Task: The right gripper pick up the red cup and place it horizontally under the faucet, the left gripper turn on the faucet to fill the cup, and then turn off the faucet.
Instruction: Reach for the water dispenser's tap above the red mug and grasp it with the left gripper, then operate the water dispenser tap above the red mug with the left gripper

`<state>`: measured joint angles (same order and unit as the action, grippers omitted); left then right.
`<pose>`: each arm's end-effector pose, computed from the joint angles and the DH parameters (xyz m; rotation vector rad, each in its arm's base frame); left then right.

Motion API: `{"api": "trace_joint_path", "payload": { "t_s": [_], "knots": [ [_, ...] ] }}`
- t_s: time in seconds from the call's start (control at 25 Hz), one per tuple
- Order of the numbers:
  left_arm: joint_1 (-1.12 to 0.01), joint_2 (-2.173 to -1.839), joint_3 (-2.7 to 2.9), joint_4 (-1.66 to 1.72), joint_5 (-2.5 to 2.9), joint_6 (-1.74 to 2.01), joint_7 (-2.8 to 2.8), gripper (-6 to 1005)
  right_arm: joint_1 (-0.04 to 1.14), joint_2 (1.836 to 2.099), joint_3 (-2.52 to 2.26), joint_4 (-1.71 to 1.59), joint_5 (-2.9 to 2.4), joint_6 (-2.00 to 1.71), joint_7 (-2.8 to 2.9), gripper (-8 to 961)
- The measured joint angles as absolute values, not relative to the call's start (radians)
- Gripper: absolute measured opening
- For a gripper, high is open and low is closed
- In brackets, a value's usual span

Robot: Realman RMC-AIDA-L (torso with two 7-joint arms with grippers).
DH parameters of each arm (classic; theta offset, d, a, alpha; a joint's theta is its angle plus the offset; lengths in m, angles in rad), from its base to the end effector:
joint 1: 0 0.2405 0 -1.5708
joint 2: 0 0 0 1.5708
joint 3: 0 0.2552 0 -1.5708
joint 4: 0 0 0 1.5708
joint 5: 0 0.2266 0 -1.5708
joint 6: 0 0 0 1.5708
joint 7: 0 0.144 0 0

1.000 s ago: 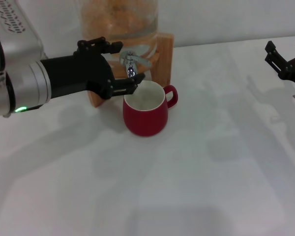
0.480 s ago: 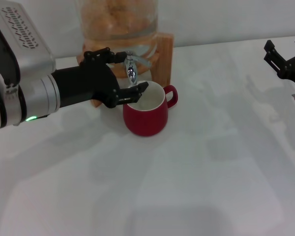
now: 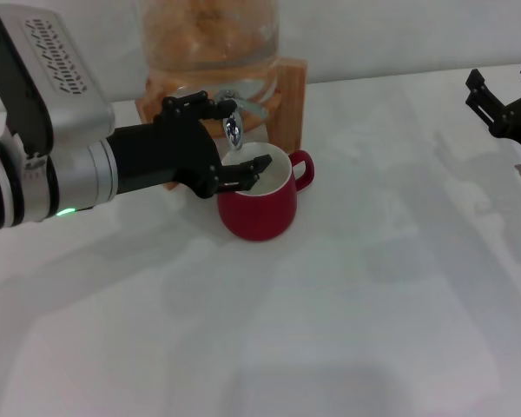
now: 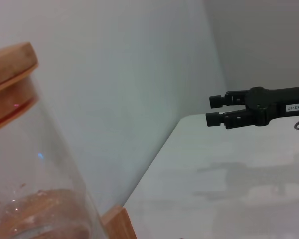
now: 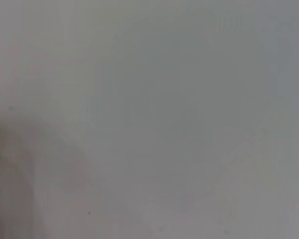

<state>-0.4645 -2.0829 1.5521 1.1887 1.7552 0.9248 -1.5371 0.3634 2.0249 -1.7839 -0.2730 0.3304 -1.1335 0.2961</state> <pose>-0.1304 0.3840 -0.0453 -2.6507 0.0387 -0.4076 0.3476 0.3471 0.0215 -1.5309 0.5442 0.7890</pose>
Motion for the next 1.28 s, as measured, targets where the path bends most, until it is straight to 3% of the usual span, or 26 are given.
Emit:
{"api": "trace_joint_path", "payload": {
  "t_s": [1.28],
  "knots": [
    [-0.602, -2.080, 1.544, 1.065, 1.784, 0.918, -1.537, 785, 0.354, 2.025, -1.786, -0.273, 0.329, -1.133, 0.296, 843]
  ]
}}
